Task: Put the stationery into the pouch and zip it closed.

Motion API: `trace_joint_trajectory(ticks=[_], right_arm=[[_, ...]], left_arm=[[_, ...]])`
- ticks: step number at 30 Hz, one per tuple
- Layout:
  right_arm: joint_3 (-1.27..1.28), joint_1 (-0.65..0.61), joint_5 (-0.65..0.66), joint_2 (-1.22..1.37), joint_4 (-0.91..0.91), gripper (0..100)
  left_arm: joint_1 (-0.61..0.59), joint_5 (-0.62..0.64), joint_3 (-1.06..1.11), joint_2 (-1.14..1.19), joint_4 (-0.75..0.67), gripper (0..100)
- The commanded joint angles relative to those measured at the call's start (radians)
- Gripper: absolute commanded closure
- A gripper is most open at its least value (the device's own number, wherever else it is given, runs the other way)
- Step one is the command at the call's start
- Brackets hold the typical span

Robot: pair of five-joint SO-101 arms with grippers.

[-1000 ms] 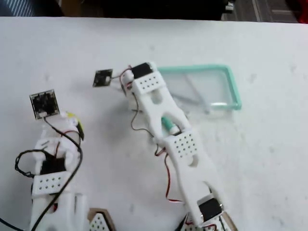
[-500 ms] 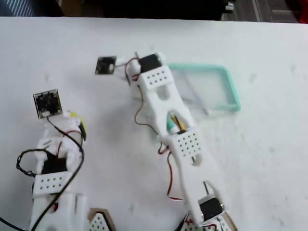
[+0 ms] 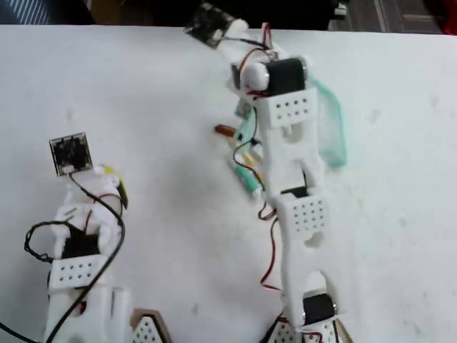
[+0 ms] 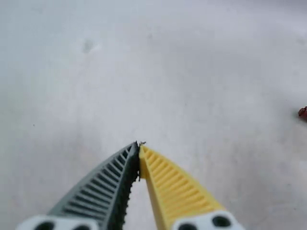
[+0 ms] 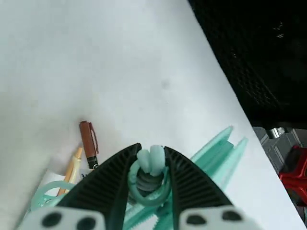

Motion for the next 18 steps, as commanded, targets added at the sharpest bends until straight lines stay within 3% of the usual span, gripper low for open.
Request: trace_joint_trajectory(ticks=[1,9,14,18], right_arm=[[-0.046,0.031,-0.057,-0.143,0.019,98.1],[-0.044,0.082,-0.124,-0.274,0.021,98.1],[-0.044,0.073,-0.133,-0.375,0.022,98.1],[-0.044,0.021,-0.216,-0.496,0.022,98.1]], left_arm=[[0.025,0.003,-0.021,0.002,-0.018,97],[0.105,-0.123,-0.002,-0.004,-0.023,97],[0.12,-0.13,0.002,-0.004,-0.026,97],[0.12,-0.13,0.0,-0.004,-0.026,97]])
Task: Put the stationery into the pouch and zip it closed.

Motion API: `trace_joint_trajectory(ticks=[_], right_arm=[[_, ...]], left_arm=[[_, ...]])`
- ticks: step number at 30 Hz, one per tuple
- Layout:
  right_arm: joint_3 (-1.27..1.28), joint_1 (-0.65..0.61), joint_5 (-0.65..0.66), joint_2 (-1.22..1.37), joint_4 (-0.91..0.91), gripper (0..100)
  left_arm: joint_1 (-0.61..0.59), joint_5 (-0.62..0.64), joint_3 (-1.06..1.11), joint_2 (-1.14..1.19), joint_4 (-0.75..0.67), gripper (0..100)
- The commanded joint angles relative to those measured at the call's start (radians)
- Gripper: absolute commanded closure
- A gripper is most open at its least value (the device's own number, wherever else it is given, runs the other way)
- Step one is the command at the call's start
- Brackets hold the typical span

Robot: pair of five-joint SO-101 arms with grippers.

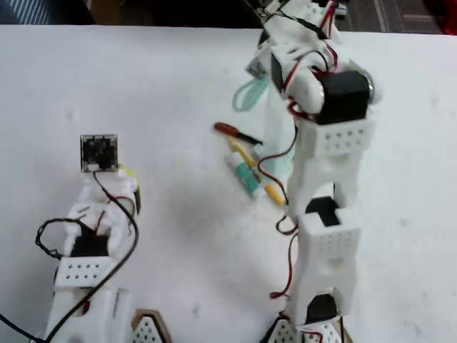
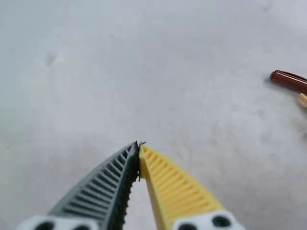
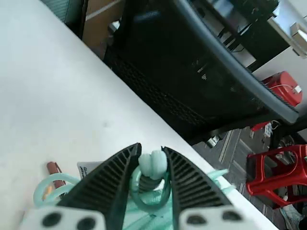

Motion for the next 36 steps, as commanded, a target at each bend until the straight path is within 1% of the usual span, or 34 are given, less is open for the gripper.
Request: trace_joint_trajectory(ticks=[1,8,11,14,18,22,23,27,28,30,33,36], right_arm=[[-0.041,-0.059,-0.058,-0.151,0.019,98.1],[0.032,-0.165,-0.13,-0.209,0.019,98.1],[0.106,-0.202,-0.129,-0.211,0.019,98.1],[0.166,-0.222,-0.13,-0.211,0.019,98.1],[0.256,-0.249,-0.13,-0.205,0.019,98.1],[0.35,-0.306,-0.135,-0.205,0.018,98.1],[0.365,-0.321,-0.155,-0.203,0.015,98.1],[0.416,-0.361,-0.308,-0.202,-0.013,98.1],[0.427,-0.367,-0.334,-0.202,-0.021,98.1],[0.445,-0.38,-0.344,-0.202,-0.025,98.1],[0.473,-0.383,-0.344,-0.202,-0.024,98.1],[0.493,-0.384,-0.351,-0.202,-0.024,98.1]], left_arm=[[0.013,-0.011,-0.012,-0.004,-0.026,97],[0.013,-0.015,-0.026,-0.005,-0.028,97],[0.013,-0.098,-0.077,-0.005,-0.011,97],[0.004,-0.176,-0.117,-0.005,0.043,97],[-0.048,-0.199,-0.201,-0.005,0.209,97],[-0.082,-0.201,-0.351,-0.005,0.399,97],[-0.082,-0.201,-0.394,-0.005,0.453,97],[-0.076,-0.201,-0.585,-0.005,0.64,97],[-0.076,-0.201,-0.629,-0.005,0.678,97],[-0.074,-0.201,-0.715,-0.007,0.747,98],[-0.022,-0.203,-0.813,-0.039,0.836,98],[0.085,-0.226,-0.876,-0.151,0.916,97]])
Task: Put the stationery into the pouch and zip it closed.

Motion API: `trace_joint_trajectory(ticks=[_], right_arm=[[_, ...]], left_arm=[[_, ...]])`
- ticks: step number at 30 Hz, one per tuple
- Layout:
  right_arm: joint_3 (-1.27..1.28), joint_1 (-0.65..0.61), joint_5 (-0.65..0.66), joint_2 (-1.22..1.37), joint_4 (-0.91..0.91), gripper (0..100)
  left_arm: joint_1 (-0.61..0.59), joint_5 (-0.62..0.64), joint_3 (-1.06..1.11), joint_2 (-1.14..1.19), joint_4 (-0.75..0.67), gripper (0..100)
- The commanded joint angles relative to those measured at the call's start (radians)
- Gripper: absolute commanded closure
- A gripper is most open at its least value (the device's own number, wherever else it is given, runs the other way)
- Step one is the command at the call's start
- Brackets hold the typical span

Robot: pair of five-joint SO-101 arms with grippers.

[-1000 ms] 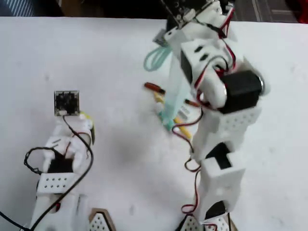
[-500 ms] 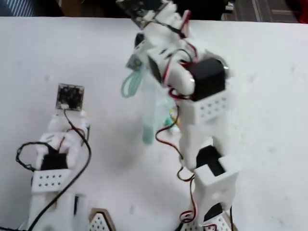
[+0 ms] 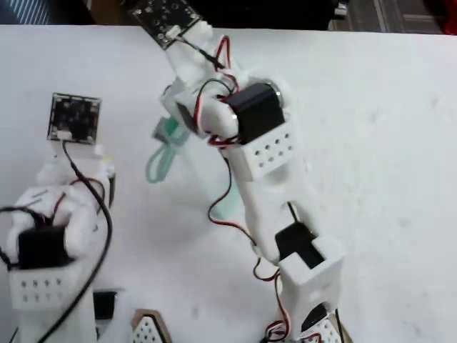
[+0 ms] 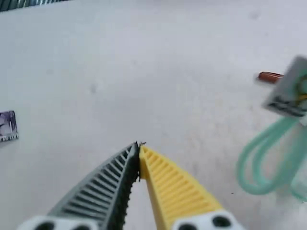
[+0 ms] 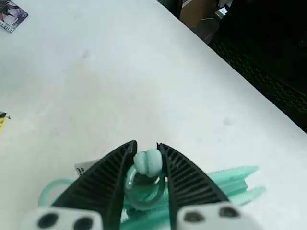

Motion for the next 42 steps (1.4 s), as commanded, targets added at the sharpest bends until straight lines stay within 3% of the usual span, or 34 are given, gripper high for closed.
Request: trace_joint_trajectory(ticks=[1,5,8,11,13,18,24,30,36,39,42], right_arm=[[0.003,-0.007,-0.014,-0.038,-0.01,98.1],[-0.006,-0.004,-0.015,-0.048,-0.007,98.1],[-0.006,0.008,-0.015,-0.048,-0.005,98.1],[-0.006,0.018,-0.015,-0.048,-0.007,98.1],[-0.006,0.015,-0.015,-0.05,-0.005,98.1],[-0.006,0.013,-0.015,-0.097,-0.001,98.1],[-0.003,0.013,-0.109,-0.127,-0.005,98.1],[0.003,0.013,-0.12,-0.127,0.001,98.1],[0.003,-0.019,-0.12,-0.128,0.027,98.1],[0.002,-0.035,-0.114,-0.137,0.028,98.1],[0.003,-0.035,-0.114,-0.137,0.028,98.1]], left_arm=[[0.166,-0.057,-0.14,-0.174,0.109,97],[0.366,-0.075,-0.091,-0.363,0.124,97],[0.447,-0.054,0.037,-0.475,0.092,88],[0.458,0.091,0.189,-0.564,0.02,77],[0.466,0.163,0.267,-0.607,-0.051,76],[0.475,0.183,0.419,-0.627,-0.258,78],[0.584,0.252,0.468,-0.627,-0.361,78],[0.565,0.238,0.539,-0.627,-0.514,80],[0.556,0.137,0.631,-0.627,-0.669,83],[0.519,0.144,0.643,-0.633,-0.64,83],[0.433,0.189,0.594,-0.651,-0.509,83]])
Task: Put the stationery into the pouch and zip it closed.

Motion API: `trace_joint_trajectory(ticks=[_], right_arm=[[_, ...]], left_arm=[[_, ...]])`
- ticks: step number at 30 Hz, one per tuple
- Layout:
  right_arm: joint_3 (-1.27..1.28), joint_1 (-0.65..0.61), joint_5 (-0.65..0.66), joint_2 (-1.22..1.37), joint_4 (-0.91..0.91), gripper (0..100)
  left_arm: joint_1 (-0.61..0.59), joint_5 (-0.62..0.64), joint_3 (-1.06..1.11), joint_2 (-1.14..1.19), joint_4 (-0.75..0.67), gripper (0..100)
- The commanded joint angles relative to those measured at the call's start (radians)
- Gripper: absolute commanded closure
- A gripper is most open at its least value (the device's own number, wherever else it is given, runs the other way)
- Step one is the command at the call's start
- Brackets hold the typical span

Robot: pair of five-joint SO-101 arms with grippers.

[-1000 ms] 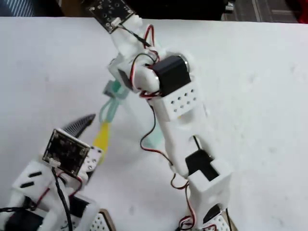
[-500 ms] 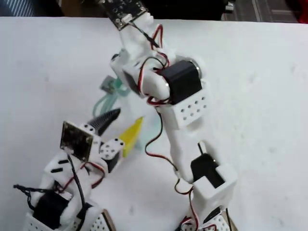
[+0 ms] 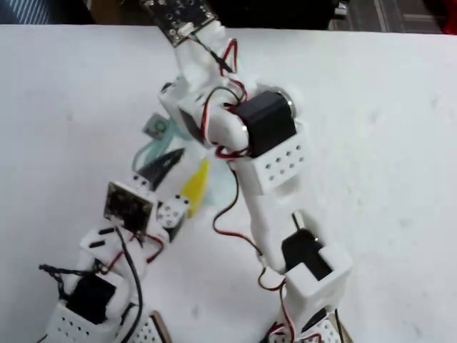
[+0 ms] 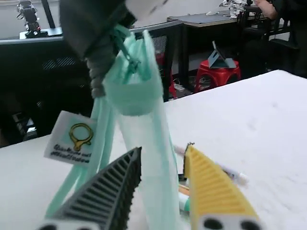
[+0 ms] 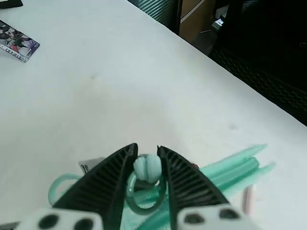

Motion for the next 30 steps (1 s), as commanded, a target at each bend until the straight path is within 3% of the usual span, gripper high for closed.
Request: trace_joint_trajectory(ticks=[1,6,12,23,30], right_arm=[[-0.005,-0.013,-0.005,-0.053,0.019,98.1],[-0.005,-0.021,-0.011,-0.047,0.015,98.1],[-0.005,-0.047,-0.008,-0.047,0.016,98.1],[0.025,-0.067,-0.011,-0.058,0.021,98.1],[0.078,-0.074,-0.008,-0.059,0.021,98.1]], left_arm=[[-0.127,0.08,-0.083,-0.07,0.158,83],[-0.14,0.18,-0.101,-0.168,0.262,76],[-0.096,0.149,0.002,-0.168,0.106,76],[-0.008,0.107,0.006,-0.17,0.06,76],[-0.013,0.101,0.011,-0.168,0.04,83]])
